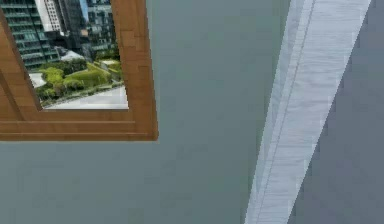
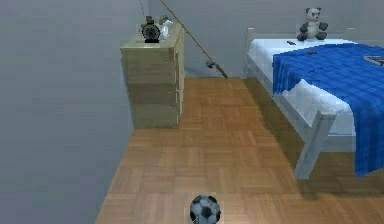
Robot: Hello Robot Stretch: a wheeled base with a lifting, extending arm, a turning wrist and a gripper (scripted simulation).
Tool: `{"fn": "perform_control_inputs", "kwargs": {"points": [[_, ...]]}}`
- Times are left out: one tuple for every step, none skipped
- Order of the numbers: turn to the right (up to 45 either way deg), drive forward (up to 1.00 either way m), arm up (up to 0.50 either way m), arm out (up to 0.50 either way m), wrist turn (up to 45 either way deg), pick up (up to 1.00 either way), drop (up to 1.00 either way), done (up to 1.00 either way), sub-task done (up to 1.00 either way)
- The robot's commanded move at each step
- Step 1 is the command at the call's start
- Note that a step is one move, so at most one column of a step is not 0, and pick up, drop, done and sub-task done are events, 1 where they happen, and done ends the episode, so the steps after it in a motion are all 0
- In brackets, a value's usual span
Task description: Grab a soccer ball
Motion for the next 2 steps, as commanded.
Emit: {"fn": "perform_control_inputs", "kwargs": {"points": [[0.0, 0.00, 0.10, 0.00, 0.0, 0.00, 0.00, 0.00, 0.00], [0.0, 0.00, 0.00, 0.00, 0.0, 0.00, 0.00, 1.00, 0.00]]}}
